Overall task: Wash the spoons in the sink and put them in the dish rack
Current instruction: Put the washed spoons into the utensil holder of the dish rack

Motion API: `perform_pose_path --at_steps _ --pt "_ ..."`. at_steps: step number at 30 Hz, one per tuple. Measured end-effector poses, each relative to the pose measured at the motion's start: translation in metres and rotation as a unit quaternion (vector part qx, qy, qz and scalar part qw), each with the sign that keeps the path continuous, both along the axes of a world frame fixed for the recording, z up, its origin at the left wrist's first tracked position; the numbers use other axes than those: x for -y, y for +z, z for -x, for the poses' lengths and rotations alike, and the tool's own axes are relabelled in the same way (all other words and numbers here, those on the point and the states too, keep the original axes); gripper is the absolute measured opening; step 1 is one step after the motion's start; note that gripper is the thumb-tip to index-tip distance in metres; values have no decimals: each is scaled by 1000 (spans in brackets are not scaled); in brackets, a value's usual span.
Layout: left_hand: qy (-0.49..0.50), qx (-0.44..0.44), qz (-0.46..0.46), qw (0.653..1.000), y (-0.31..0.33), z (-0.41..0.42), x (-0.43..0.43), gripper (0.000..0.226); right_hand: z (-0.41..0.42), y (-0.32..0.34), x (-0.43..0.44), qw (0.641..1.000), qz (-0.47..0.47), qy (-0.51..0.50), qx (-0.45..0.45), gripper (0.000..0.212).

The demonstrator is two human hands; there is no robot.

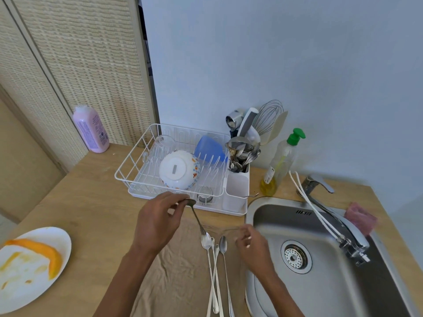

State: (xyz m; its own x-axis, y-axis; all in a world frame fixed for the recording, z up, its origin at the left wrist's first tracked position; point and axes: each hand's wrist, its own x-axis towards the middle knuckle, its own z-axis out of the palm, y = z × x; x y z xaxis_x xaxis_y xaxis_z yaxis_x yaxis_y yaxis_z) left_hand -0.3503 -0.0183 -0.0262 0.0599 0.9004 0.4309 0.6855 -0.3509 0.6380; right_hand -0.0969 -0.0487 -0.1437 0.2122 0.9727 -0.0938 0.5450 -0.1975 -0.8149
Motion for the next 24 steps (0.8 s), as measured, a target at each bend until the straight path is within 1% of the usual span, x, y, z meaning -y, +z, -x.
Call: perform_pose_path --at_steps 3,9,13,16,18,21,24 --pt "-4 27 -51 998 19 1 -9 20 9 -19 11 995 41 51 69 13" --pt "-29 68 -122 990 43 2 -33 20 14 -31 12 978 38 109 173 8" --pt "-30 114 -132 984 44 -7 -48 21 13 -38 16 974 27 118 191 25" --pt "-32 163 -129 978 41 -23 -56 19 13 -38 18 975 34 113 189 31" --pt "-33 167 -127 977 34 -36 -63 18 13 -36 17 976 34 117 183 36" --pt "-44 173 -110 978 20 -54 -73 20 12 -34 14 971 39 145 186 53" --pt "-64 156 -101 981 5 -69 -85 21 9 -31 7 968 50 165 184 57"
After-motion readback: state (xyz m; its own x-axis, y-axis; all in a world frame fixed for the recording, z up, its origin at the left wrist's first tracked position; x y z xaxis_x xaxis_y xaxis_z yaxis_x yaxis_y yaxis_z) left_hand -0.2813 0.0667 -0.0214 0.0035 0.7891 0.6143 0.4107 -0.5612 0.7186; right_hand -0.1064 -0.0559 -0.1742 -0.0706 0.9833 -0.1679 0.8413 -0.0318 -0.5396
